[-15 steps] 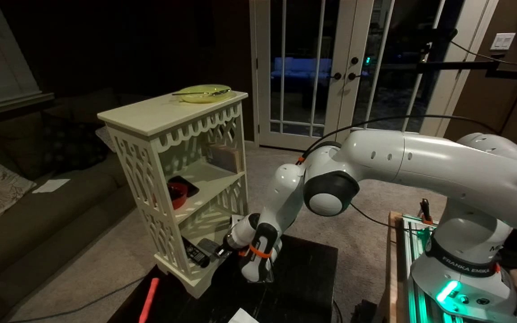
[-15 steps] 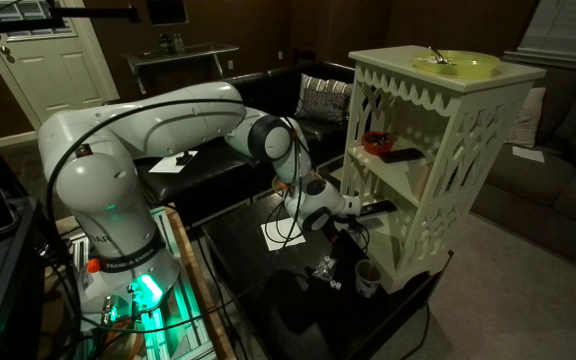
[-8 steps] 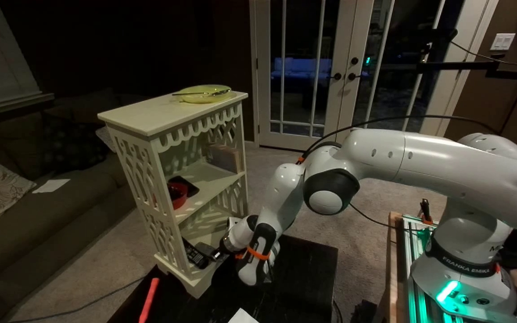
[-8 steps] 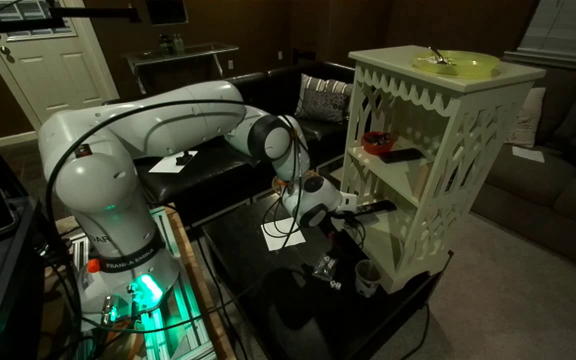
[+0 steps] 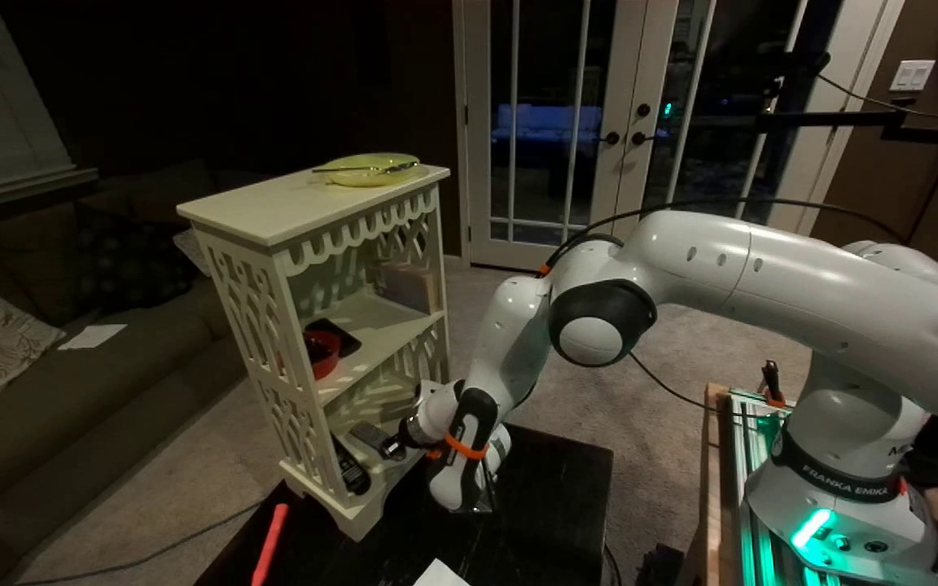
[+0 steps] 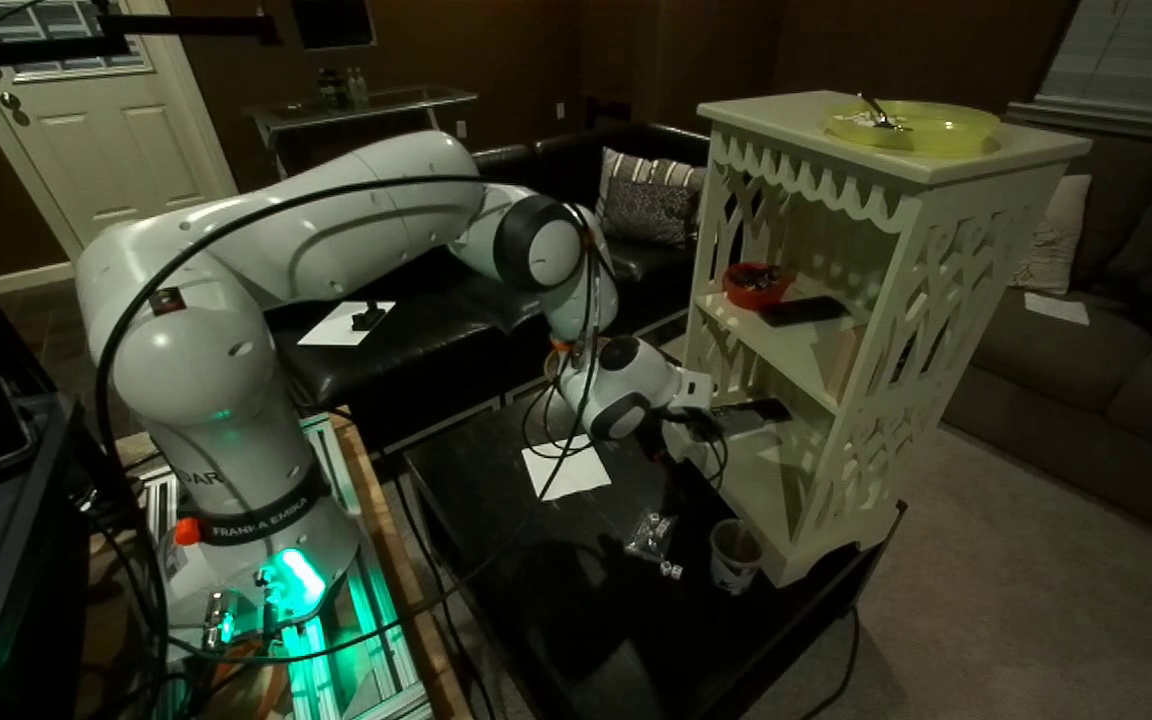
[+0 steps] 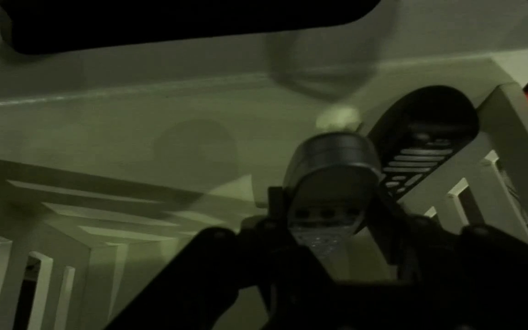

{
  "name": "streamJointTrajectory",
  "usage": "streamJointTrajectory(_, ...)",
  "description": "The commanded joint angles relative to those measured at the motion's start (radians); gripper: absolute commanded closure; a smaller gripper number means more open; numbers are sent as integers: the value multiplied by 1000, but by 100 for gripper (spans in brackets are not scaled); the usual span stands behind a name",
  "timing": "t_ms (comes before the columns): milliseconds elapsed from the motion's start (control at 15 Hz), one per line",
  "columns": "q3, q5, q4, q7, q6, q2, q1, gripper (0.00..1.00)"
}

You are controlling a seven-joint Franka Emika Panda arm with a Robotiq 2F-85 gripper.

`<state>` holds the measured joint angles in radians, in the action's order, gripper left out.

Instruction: Put the grey remote control on top of the shelf.

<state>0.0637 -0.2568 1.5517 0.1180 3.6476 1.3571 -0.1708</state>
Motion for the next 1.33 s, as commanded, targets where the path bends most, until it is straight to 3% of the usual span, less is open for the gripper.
streamJointTrajectory(0,0,-63,194,-29,27,-120,-26,77)
streamJointTrajectory(533,-111,-10,577,3,60,-359,7,77)
streamJointTrajectory(867,-203,38,829,28,19,-549,57,77)
streamJointTrajectory(1267,-210,-24,1121,63,88,-839,17,77)
